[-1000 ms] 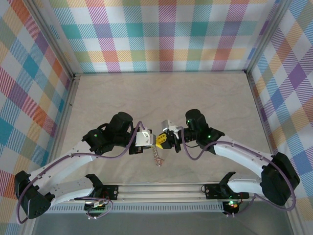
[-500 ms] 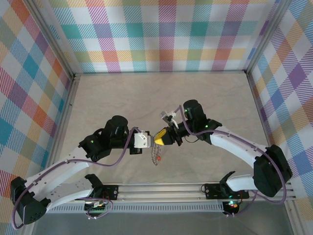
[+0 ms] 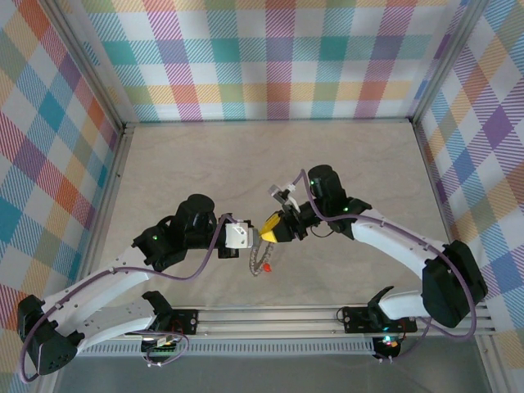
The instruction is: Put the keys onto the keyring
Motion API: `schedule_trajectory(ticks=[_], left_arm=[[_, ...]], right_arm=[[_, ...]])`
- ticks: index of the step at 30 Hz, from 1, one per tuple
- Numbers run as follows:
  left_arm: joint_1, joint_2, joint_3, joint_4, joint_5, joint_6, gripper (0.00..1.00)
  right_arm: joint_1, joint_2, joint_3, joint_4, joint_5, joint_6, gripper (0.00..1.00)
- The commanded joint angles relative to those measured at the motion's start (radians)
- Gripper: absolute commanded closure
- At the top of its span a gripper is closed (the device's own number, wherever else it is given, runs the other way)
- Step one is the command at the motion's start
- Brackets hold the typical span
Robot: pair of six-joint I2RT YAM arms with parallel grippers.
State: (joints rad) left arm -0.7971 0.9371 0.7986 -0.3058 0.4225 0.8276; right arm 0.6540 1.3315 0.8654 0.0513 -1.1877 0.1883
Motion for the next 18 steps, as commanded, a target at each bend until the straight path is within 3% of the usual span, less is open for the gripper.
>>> schedule_trajectory(ticks=[1, 4, 9, 13, 18], left_arm=[[0.003, -0.026, -0.001, 0.074, -0.028, -0.001, 1.0], [0.004, -0.025, -0.001, 0.074, -0.026, -0.004, 1.0], [0.003, -0.031, -0.001, 0.079, -0.021, -0.005, 1.0], [0.004, -0.027, 0.008, 0.071, -0.005, -0.005, 1.0], [0.003, -0.009, 0.023, 0.058, 0.027, -0.024, 1.0]], right_arm=[[-0.004, -0.057, -0.017, 0.044, -0.045, -0.001, 0.74], [-0.004, -0.105, -0.03, 0.056, -0.014, -0.046, 0.69], [-0.002, -0.19, -0.048, -0.006, 0.086, -0.196, 0.71], [0.022, -0.265, -0.063, -0.138, 0.207, -0.497, 0.69], [0.053, -0.33, -0.1, -0.123, 0.374, -0.69, 0.65]])
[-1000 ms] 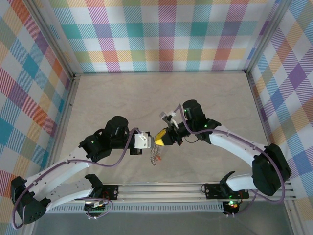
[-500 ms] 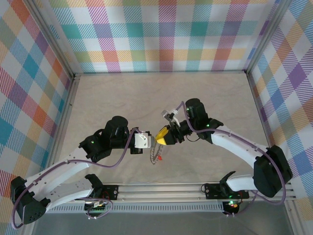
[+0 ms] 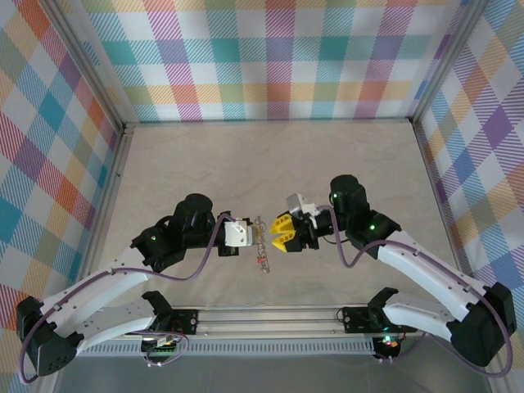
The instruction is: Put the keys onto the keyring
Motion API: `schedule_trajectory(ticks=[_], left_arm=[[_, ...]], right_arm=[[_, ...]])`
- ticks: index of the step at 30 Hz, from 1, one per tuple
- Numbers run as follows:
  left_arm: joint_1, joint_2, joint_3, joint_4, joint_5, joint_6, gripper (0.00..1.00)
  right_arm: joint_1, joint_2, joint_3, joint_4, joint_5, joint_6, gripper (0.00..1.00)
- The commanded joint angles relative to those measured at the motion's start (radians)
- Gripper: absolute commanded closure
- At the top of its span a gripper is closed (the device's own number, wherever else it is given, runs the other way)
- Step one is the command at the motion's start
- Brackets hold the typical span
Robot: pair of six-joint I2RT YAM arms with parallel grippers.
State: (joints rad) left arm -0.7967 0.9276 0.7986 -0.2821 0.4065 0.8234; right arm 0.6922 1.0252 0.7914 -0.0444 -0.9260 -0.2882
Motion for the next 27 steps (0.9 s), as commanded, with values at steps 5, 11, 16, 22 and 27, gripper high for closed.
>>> schedule_trajectory(ticks=[5, 11, 16, 22, 27], left_arm=[[0.004, 0.025, 0.045, 0.013, 0.077, -0.035, 1.0], [0.004, 0.035, 0.061, -0.02, 0.101, -0.047, 1.0], [0.005, 0.049, 0.07, -0.015, 0.108, -0.066, 1.0], [0.004, 0.058, 0.074, -0.008, 0.112, -0.076, 1.0], [0.004, 0.06, 0.073, -0.004, 0.102, -0.103, 1.0]], right_arm=[[0.027, -0.043, -0.047, 0.01, 0.22, -0.353, 0.65], [0.038, -0.018, -0.035, -0.045, 0.236, -0.487, 0.67], [0.068, 0.002, -0.026, -0.075, 0.235, -0.532, 0.67], [0.093, 0.005, -0.041, -0.024, 0.306, -0.516, 0.71], [0.107, 0.004, -0.047, -0.005, 0.353, -0.506, 0.82]])
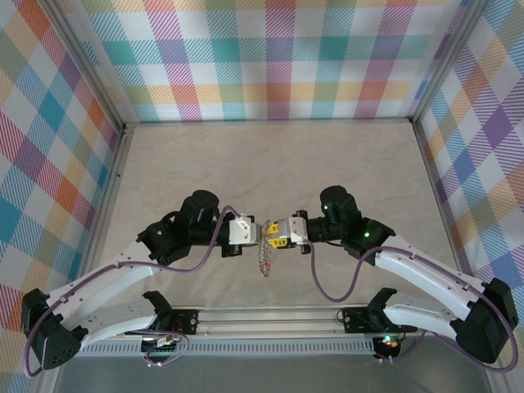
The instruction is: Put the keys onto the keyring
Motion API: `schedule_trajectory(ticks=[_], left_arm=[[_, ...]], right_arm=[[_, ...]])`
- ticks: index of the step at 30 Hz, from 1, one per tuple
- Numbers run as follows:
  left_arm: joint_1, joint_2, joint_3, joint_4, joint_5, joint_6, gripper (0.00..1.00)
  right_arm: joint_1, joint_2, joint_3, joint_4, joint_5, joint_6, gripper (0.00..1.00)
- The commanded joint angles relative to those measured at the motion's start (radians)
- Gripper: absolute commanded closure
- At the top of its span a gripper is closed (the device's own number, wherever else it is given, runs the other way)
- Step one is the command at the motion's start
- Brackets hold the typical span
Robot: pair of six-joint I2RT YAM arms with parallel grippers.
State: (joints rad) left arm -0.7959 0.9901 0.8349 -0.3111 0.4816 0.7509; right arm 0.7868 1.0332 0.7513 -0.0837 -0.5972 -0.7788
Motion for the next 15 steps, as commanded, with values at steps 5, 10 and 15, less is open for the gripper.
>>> schedule_trajectory(ticks=[5, 10, 15], left_arm=[[0.004, 0.001, 0.034, 0.092, 0.004, -0.097, 1.0], [0.004, 0.005, 0.027, 0.134, -0.001, -0.163, 1.0], [0.004, 0.028, 0.022, 0.168, -0.014, -0.221, 1.0]], right_arm=[[0.047, -0.01, -0.042, 0.119, 0.17, 0.032, 0.94], [0.108, -0.012, -0.104, 0.311, 0.379, 0.124, 1.0], [0.172, 0.016, -0.155, 0.528, 0.599, 0.153, 0.96]])
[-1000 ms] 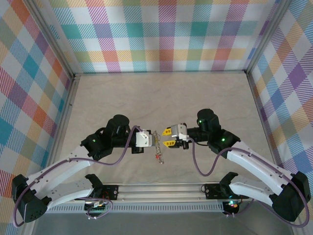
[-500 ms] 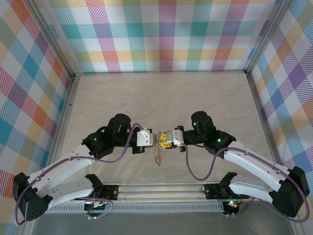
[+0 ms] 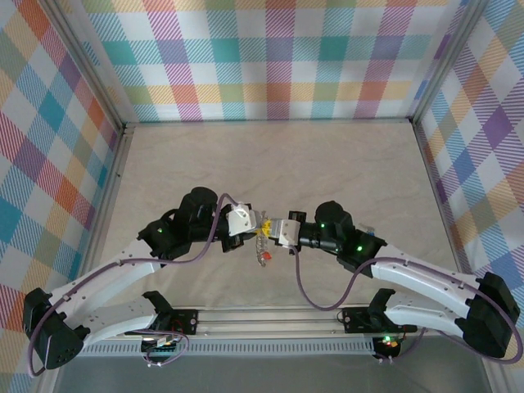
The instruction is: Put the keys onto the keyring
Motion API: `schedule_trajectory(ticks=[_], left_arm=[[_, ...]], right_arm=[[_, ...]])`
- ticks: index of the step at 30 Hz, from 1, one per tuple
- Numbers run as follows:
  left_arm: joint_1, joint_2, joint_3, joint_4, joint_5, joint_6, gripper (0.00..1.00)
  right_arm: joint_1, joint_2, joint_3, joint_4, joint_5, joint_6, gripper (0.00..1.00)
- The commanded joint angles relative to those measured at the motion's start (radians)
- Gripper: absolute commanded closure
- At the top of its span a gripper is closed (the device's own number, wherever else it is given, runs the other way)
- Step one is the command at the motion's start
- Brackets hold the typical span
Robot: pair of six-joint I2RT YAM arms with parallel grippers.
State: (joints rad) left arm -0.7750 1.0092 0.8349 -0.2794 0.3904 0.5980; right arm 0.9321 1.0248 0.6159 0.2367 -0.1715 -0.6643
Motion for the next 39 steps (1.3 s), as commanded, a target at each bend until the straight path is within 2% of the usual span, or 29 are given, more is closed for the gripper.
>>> schedule_trajectory(ticks=[1, 4, 9, 14, 17, 21, 24, 28, 32, 33, 37, 39], left_arm=[[-0.017, 0.013, 0.024, 0.142, 0.068, -0.08, 1.0], [-0.017, 0.022, 0.024, 0.157, 0.06, -0.104, 1.0], [-0.015, 0.03, 0.018, 0.189, 0.061, -0.149, 1.0], [-0.008, 0.026, 0.002, 0.224, 0.044, -0.176, 1.0], [-0.006, 0.023, 0.0, 0.217, 0.023, -0.159, 1.0], [-0.004, 0.022, 0.005, 0.196, 0.013, -0.129, 1.0], [-0.004, 0.021, 0.011, 0.18, 0.014, -0.113, 1.0], [-0.004, 0.013, 0.007, 0.186, 0.037, -0.101, 1.0], [-0.005, 0.01, 0.004, 0.192, 0.055, -0.096, 1.0], [-0.005, 0.009, 0.002, 0.191, 0.057, -0.096, 1.0], [-0.005, 0.0, -0.003, 0.188, 0.05, -0.089, 1.0], [-0.005, -0.005, -0.006, 0.182, 0.042, -0.078, 1.0]], right_arm=[[0.029, 0.031, -0.024, 0.237, 0.205, 0.045, 0.95], [0.036, 0.048, -0.018, 0.284, 0.283, 0.057, 0.92], [0.037, 0.076, -0.016, 0.322, 0.336, 0.077, 0.88], [0.038, 0.083, -0.028, 0.33, 0.35, 0.076, 0.8], [0.037, 0.071, -0.038, 0.321, 0.342, 0.064, 0.79], [0.037, 0.047, -0.046, 0.278, 0.319, 0.026, 0.85], [0.036, 0.027, -0.052, 0.243, 0.318, 0.005, 0.87], [0.027, 0.001, -0.044, 0.181, 0.269, -0.002, 0.96], [0.027, -0.002, -0.046, 0.182, 0.277, 0.0, 0.97], [0.026, -0.002, -0.048, 0.189, 0.277, 0.0, 0.96], [0.025, -0.028, -0.079, 0.212, 0.261, -0.007, 0.69], [0.013, -0.063, -0.117, 0.242, 0.233, -0.014, 0.61]])
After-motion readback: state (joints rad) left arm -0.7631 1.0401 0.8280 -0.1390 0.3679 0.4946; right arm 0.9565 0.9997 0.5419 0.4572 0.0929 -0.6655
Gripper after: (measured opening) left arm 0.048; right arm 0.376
